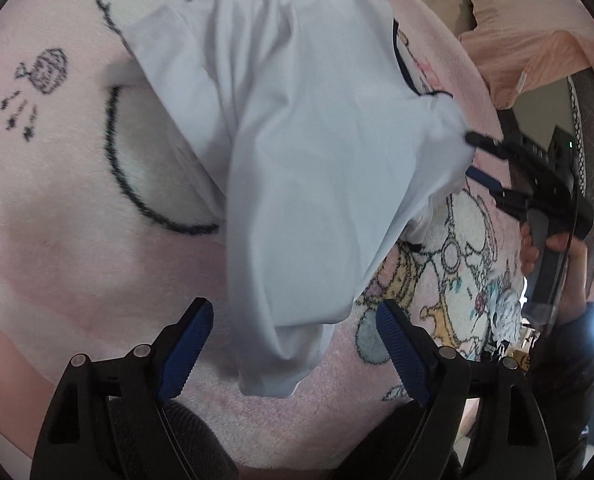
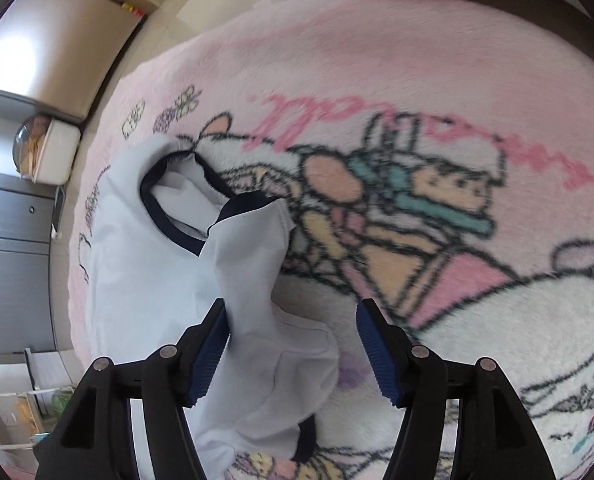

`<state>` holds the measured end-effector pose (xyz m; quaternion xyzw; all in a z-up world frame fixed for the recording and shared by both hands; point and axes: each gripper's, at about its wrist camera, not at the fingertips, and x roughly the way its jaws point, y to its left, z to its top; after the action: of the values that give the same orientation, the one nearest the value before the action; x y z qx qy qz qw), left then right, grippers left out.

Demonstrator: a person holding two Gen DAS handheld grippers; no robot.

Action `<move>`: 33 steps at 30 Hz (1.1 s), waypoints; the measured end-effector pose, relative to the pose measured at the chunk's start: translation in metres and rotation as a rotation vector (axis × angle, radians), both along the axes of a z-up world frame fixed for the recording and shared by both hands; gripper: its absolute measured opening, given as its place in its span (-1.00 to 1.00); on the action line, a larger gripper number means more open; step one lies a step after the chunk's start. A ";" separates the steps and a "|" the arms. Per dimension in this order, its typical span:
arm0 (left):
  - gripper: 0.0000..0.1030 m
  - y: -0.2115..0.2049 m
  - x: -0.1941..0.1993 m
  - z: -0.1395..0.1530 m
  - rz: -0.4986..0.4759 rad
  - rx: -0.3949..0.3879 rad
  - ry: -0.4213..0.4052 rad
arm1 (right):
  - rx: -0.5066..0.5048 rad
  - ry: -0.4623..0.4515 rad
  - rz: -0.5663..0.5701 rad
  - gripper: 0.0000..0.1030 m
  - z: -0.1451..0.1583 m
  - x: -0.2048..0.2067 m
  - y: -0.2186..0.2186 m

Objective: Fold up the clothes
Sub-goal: 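Open both grippers to release the white shirt onto the rug, then move both open grippers to the shirt's hem edge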

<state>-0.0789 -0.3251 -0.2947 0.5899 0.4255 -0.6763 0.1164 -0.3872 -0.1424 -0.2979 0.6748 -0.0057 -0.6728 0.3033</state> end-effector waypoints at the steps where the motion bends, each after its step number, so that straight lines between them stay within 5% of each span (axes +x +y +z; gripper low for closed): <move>1: 0.63 -0.002 0.001 0.004 0.007 -0.009 0.007 | -0.005 0.004 -0.007 0.25 0.004 0.000 0.006; 8: 0.63 0.007 -0.002 0.037 -0.054 -0.251 -0.023 | -0.036 0.062 -0.012 0.27 0.026 0.018 0.044; 13: 0.63 0.040 -0.014 0.053 -0.223 -0.570 -0.068 | 0.048 0.188 0.101 0.27 0.038 0.055 0.047; 22: 0.63 0.056 -0.013 0.056 -0.441 -0.749 -0.035 | 0.123 0.447 0.296 0.27 0.047 0.118 0.039; 27: 0.63 0.064 0.000 0.063 -0.503 -0.835 0.022 | 0.091 0.514 0.340 0.28 0.047 0.135 0.040; 33: 0.63 0.104 0.020 0.069 -0.667 -1.080 0.146 | 0.077 0.609 0.412 0.27 0.048 0.151 0.047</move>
<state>-0.0586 -0.2212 -0.2254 0.5013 -0.1752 -0.8337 0.1514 -0.2366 -0.0959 -0.2496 0.4415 0.2461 -0.7674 0.3945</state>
